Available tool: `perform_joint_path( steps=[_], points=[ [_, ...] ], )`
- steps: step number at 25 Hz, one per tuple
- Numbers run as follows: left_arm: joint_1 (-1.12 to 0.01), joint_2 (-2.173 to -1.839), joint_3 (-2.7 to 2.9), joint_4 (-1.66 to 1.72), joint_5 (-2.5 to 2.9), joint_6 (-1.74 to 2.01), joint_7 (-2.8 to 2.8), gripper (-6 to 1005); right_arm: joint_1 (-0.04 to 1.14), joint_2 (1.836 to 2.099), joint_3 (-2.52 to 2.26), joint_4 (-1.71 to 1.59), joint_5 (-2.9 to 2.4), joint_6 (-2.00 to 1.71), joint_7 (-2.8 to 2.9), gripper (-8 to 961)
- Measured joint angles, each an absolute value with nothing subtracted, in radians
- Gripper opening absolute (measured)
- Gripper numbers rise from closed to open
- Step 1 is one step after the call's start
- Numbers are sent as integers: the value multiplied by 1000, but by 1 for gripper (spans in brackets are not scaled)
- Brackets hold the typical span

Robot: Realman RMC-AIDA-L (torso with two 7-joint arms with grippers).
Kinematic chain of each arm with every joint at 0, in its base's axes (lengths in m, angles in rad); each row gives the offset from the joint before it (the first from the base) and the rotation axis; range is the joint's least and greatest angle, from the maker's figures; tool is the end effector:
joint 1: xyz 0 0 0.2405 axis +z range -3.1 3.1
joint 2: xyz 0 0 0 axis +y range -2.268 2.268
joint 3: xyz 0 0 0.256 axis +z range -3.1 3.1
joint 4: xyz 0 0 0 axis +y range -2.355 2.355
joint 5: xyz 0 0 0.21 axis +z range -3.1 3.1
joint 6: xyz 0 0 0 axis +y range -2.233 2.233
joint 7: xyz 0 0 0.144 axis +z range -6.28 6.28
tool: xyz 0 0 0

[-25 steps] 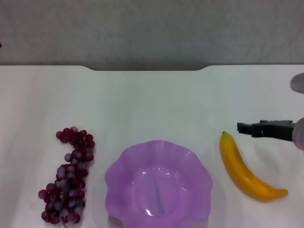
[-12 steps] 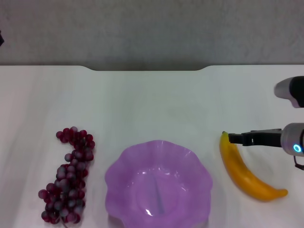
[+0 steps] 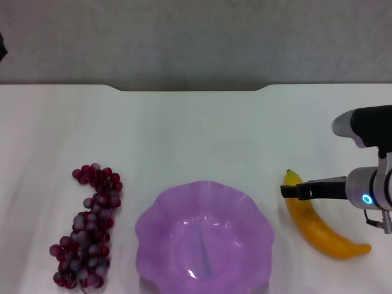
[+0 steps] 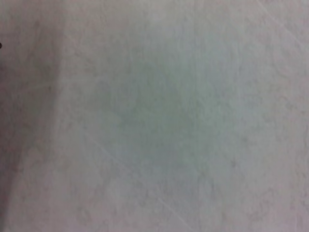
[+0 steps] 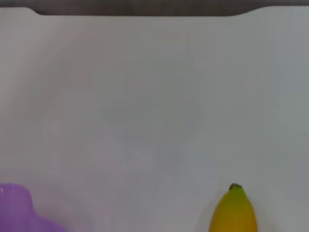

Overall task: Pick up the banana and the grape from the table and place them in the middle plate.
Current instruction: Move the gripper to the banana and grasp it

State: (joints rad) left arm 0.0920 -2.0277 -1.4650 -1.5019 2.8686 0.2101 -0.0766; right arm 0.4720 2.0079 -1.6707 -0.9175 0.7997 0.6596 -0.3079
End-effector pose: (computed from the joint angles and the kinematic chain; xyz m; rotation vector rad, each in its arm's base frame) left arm -0.2440 0.3299 0.1035 -1.4816 -0.5928 -0.6752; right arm 0.2762 0.3794 -0.0488 -2.1085 1.2665 -0.0186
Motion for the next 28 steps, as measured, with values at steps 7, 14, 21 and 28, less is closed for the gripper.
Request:
perform_joint_path(
  steps=[7, 14, 21, 28],
  points=[
    [92, -2028, -1465, -1502, 2869, 210, -77, 802, 501, 2008, -1666, -857, 801, 659, -307, 651],
    [86, -2028, -1463, -1504, 2869, 210, -77, 802, 561, 2008, -1669, -741, 802, 642, -310, 617],
    [77, -2027, -1457, -1506, 2869, 196, -75, 801, 569, 2008, -1671, -730, 802, 638, -316, 582],
    [80, -2028, -1459, -1510, 2869, 193, -75, 800, 563, 2008, -1670, -730, 802, 626, -318, 546]
  ],
)
